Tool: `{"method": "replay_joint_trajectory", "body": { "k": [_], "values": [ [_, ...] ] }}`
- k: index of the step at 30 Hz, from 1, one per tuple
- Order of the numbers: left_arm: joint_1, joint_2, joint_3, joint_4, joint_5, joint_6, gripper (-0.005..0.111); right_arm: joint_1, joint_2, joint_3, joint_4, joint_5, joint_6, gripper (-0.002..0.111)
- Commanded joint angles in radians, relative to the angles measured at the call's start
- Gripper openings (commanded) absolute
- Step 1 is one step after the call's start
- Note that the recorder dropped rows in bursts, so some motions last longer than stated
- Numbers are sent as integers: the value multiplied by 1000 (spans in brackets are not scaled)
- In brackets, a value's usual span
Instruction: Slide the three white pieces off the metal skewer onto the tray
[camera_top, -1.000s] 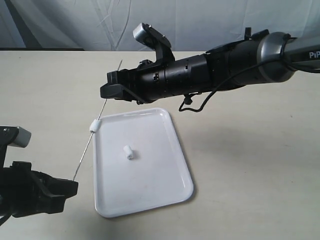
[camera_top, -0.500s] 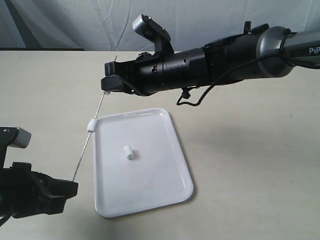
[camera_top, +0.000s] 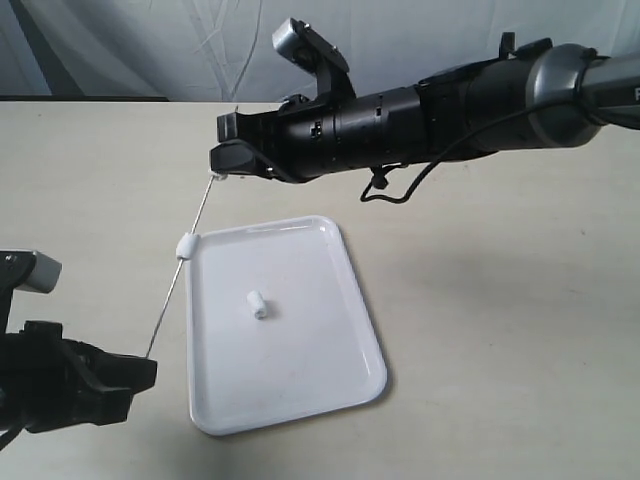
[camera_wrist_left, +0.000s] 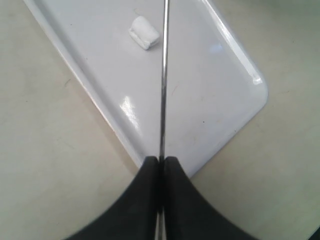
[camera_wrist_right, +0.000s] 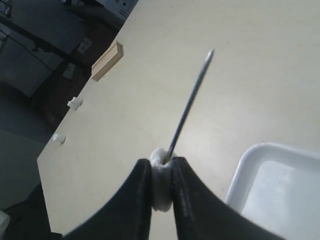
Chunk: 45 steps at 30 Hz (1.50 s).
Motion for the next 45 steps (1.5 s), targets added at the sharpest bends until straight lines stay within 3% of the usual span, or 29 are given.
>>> {"method": "replay_joint_trajectory", "body": {
  "k": [1,14,20,23,30,32,36,38,42,45],
  "values": [
    [-3,-3,2,11,-17,-2,0,-71,-41,-19,18,-25,6,12],
    [-3,-3,2,11,-20,0,0,-187,-112,-118,18,-22,58,12],
    [-3,-3,2,11,-10,2,0,-150,-79,-95,-508,14,376,12],
    [-3,-3,2,11,-10,2,0,-102,-41,-32,-614,14,429,12],
    [-3,-3,2,11,-8,0,0,-27,37,68,-620,-21,429,13],
    [-3,-3,2,11,6,0,0,-28,50,73,-616,6,424,19],
    [-3,-3,2,4,55,0,0,-28,55,73,-616,86,409,46],
    [-3,-3,2,-26,48,-2,0,-28,55,73,-583,152,379,45],
    [-3,-3,-24,-104,-28,-2,0,-28,55,73,-261,476,150,43],
    [-3,-3,-72,-189,-114,0,0,-28,50,73,-216,513,149,43]
  ]
}}
